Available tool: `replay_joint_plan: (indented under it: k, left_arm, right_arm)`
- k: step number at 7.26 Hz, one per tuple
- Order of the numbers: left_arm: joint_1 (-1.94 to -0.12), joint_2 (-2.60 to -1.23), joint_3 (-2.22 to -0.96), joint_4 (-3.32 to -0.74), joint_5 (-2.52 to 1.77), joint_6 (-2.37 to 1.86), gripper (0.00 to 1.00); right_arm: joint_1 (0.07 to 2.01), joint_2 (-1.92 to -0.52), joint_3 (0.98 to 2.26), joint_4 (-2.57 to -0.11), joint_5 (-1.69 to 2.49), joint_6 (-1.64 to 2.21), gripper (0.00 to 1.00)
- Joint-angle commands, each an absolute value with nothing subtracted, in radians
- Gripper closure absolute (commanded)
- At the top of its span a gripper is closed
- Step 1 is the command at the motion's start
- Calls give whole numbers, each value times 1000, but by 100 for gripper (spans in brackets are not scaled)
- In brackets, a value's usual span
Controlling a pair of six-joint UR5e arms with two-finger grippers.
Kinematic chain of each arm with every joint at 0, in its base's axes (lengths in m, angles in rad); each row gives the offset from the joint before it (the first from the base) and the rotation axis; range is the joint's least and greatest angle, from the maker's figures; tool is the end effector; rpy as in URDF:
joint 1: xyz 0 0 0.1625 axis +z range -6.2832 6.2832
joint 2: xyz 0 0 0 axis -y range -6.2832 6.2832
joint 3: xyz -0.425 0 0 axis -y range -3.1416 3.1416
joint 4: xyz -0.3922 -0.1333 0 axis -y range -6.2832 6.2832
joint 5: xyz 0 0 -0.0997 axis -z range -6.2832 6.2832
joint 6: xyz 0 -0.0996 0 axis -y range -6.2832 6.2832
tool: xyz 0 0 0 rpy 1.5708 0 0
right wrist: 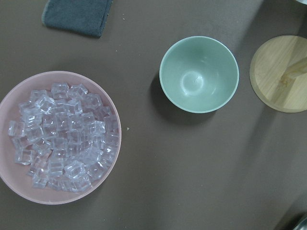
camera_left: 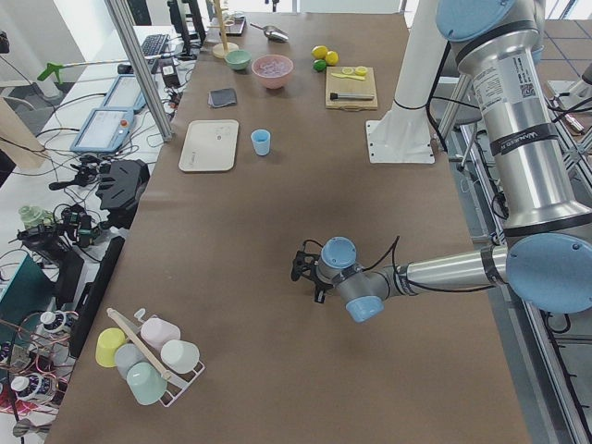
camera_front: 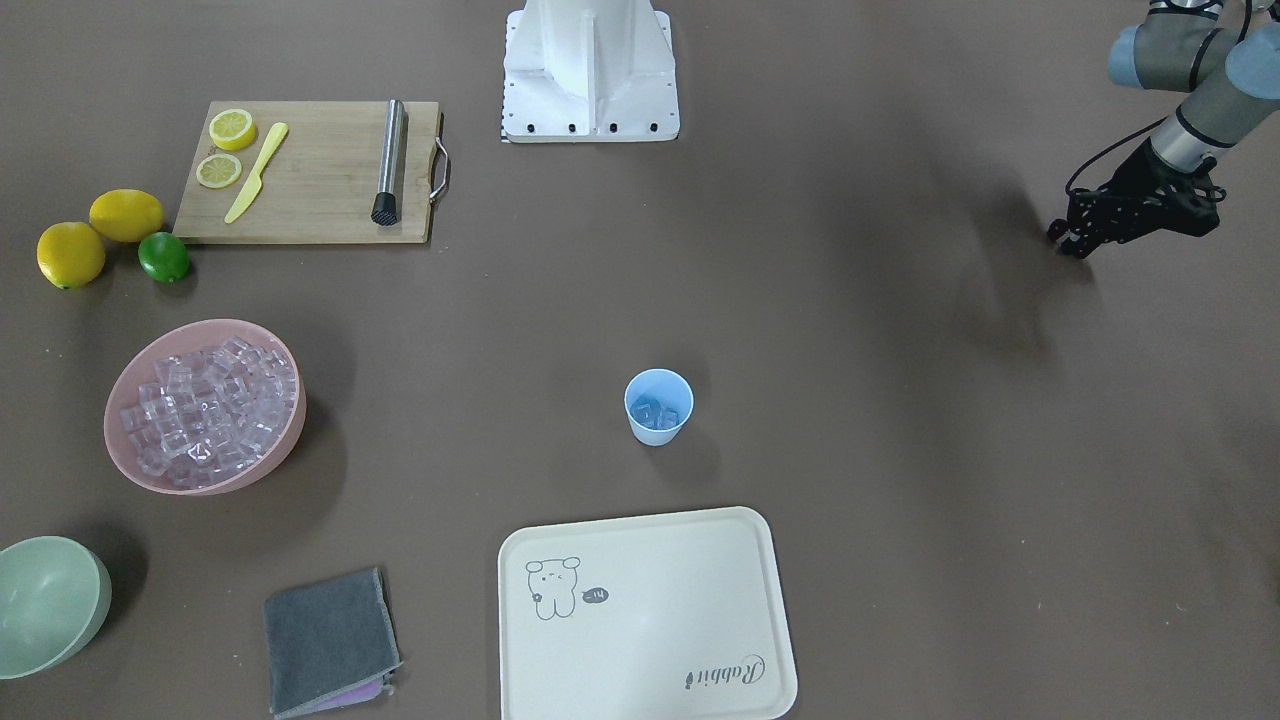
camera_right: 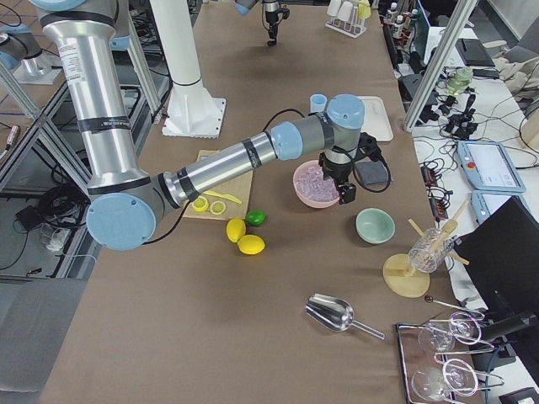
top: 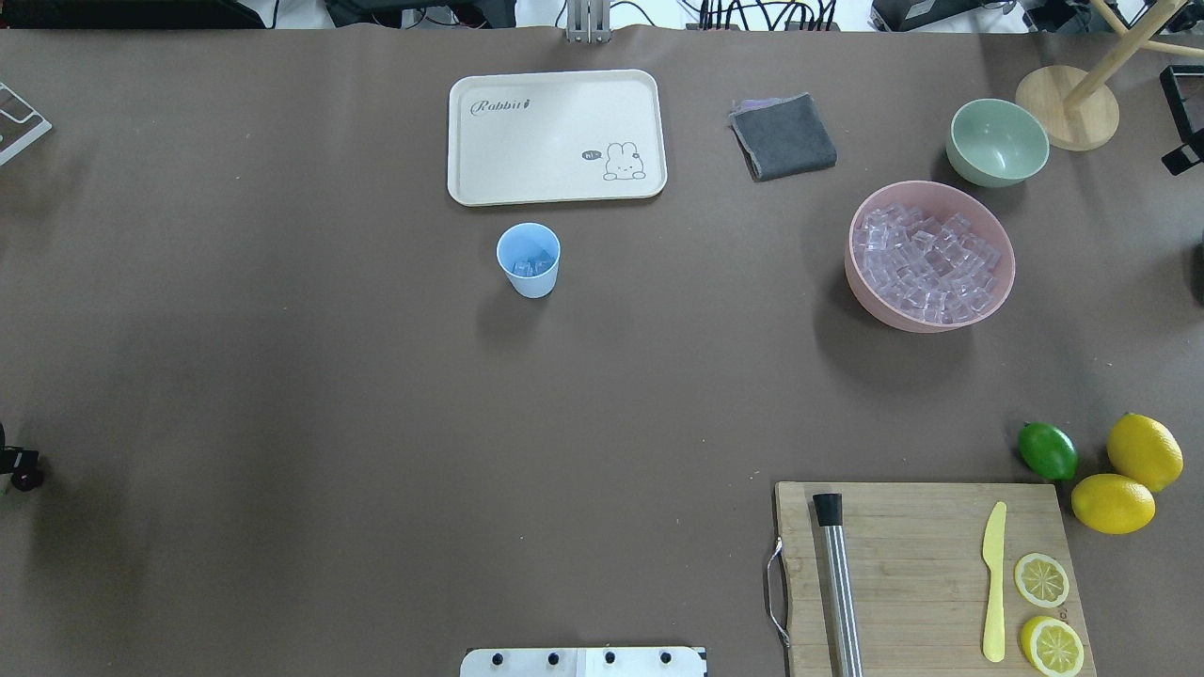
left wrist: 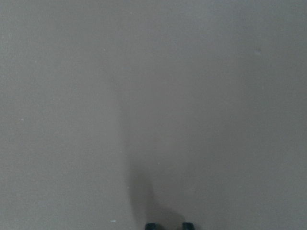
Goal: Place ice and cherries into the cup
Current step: 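Grasp dark cherries at the table edge with the left gripper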
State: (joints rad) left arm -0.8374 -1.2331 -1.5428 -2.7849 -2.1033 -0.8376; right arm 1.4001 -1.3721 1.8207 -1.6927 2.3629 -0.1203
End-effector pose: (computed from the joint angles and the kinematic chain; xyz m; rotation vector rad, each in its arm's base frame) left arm 0.1767 -0.3197 0.6857 0.2314 0.9373 0.1298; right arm -0.0326 -0.5567 0.4433 0.2914 -0.7976 -0.4028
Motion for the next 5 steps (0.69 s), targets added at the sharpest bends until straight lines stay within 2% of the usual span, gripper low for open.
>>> replay_joint_plan:
  k: [1,2,3,5]
  left_arm:
    - [-848,-1232,-1639,-2758,-2156,-847,100]
    - [-897,-1276,-1716,-2644,-2230,-882,100]
    - [-923,-1386,-1782,-2479,-2232,-882,100]
    - [-933,-1687,-1812,-2186,-2230,-914,100]
  right_arm:
    - [1399,-1374,1796,-1666,2362,-120,1]
    - [1399,-1381,1796,-1666,2362,-120,1]
    - [1399,-1390,1799,-1666,2364,-120,1]
    - [1399,-1401,1796,-1666,2362,-121,1]
